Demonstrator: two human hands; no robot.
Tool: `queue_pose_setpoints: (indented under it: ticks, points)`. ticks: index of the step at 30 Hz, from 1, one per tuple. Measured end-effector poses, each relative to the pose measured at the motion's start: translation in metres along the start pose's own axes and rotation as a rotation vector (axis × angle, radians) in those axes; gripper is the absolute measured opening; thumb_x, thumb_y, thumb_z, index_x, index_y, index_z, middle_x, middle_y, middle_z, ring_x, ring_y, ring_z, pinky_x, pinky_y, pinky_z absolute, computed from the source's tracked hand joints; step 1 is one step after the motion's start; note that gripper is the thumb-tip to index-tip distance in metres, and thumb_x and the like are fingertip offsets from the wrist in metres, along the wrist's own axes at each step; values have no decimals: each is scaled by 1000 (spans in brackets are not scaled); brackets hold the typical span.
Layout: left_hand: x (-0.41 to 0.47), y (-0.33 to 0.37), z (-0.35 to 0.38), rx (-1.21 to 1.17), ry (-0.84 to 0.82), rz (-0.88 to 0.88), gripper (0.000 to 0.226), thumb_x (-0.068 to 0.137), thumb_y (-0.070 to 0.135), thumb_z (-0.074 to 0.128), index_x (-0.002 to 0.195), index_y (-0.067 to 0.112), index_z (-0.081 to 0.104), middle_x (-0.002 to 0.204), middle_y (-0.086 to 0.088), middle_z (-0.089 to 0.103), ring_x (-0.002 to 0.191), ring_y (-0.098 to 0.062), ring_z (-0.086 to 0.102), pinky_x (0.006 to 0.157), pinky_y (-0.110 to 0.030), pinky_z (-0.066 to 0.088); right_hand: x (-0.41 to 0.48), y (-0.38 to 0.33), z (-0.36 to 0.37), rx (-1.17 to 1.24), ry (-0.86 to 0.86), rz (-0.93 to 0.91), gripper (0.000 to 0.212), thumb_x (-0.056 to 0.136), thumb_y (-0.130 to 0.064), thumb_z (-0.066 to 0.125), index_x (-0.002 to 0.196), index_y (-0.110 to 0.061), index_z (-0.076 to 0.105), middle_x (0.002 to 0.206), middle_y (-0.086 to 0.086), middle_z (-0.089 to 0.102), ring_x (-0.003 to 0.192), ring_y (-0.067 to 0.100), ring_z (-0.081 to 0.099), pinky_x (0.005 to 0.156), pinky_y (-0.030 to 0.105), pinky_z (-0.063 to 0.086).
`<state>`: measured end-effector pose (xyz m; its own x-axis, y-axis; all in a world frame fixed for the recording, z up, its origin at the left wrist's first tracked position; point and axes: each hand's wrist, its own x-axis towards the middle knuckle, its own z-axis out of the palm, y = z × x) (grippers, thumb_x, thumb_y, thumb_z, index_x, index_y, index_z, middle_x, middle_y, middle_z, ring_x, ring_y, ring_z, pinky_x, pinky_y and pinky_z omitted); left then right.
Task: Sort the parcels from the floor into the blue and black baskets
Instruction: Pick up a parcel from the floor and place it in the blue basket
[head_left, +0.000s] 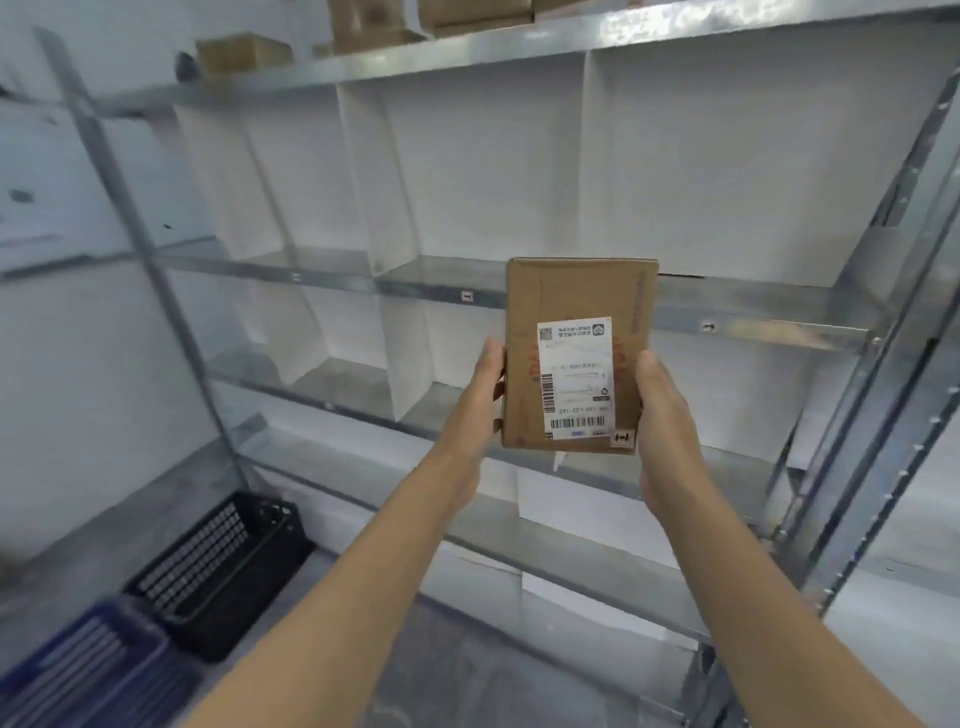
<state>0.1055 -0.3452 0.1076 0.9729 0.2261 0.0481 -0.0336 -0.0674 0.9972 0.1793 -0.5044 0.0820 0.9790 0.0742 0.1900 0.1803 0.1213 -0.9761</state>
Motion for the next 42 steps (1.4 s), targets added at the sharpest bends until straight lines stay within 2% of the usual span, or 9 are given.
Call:
queue_pose_setpoints:
  ticks: [5, 9, 15, 19, 23, 28, 35, 38, 42]
  points:
    - [-33, -10, -57, 10, 224, -9, 49, 100, 76, 17, 103, 66, 66, 123, 31, 66, 120, 7, 54, 114, -40, 36, -7, 18, 66, 32, -218, 62, 39, 113, -49, 32, 123, -36, 67, 113, -11, 77, 111, 11, 71, 85, 34, 55]
    - [-57, -26, -108, -4, 381, -20, 55, 101, 74, 16, 130, 55, 59, 142, 24, 59, 136, 1, 47, 116, -42, 34, -21, 33, 126, 34, -369, 104, 38, 113, -49, 31, 120, -38, 67, 106, -15, 78, 103, 7, 73, 86, 37, 58]
    - [-95, -53, -185, -53, 602, -102, 59, 99, 77, 21, 136, 51, 58, 139, 24, 62, 132, 0, 51, 116, -45, 38, -45, 56, 216, 22, -613, 180, 41, 114, -47, 28, 117, -37, 68, 93, -24, 78, 85, -10, 72, 64, 11, 52]
    - [-114, -74, -238, -83, 732, -148, 57, 99, 76, 22, 135, 51, 59, 133, 26, 63, 121, 6, 54, 112, -39, 40, -65, 77, 281, 17, -736, 231, 38, 114, -47, 30, 122, -39, 67, 105, -21, 78, 100, -1, 74, 73, 18, 56]
    - [-132, -92, -294, -110, 841, -190, 45, 102, 71, 23, 113, 55, 63, 113, 34, 66, 108, 15, 55, 103, -33, 39, -85, 97, 348, -14, -836, 259, 40, 113, -49, 31, 127, -39, 67, 116, -15, 77, 111, 6, 72, 93, 31, 56]
    - [-148, -109, -368, -144, 920, -218, 45, 102, 71, 23, 118, 53, 62, 115, 32, 66, 105, 15, 59, 87, -26, 45, -105, 117, 433, -12, -927, 299, 40, 112, -51, 33, 131, -39, 67, 118, -12, 78, 112, 9, 73, 96, 37, 58]
    - [-155, -137, -457, -184, 1017, -287, 49, 100, 74, 25, 126, 52, 60, 125, 26, 64, 112, 10, 55, 86, -26, 44, -117, 154, 532, -44, -1014, 405, 45, 110, -56, 36, 138, -36, 65, 123, -10, 77, 115, 11, 72, 106, 43, 54]
    - [-152, -150, -489, -207, 1056, -320, 45, 100, 74, 27, 121, 53, 60, 120, 27, 64, 110, 8, 57, 85, -25, 46, -121, 166, 570, -61, -1041, 452, 36, 112, -49, 38, 122, -36, 70, 112, -13, 79, 111, 10, 72, 104, 40, 55]
    - [-143, -174, -538, -247, 1137, -397, 59, 94, 80, 32, 128, 46, 66, 133, 13, 68, 124, -11, 62, 109, -41, 47, -119, 193, 627, -83, -1105, 498, 30, 112, -47, 40, 115, -41, 69, 105, -20, 77, 109, 5, 70, 106, 37, 54]
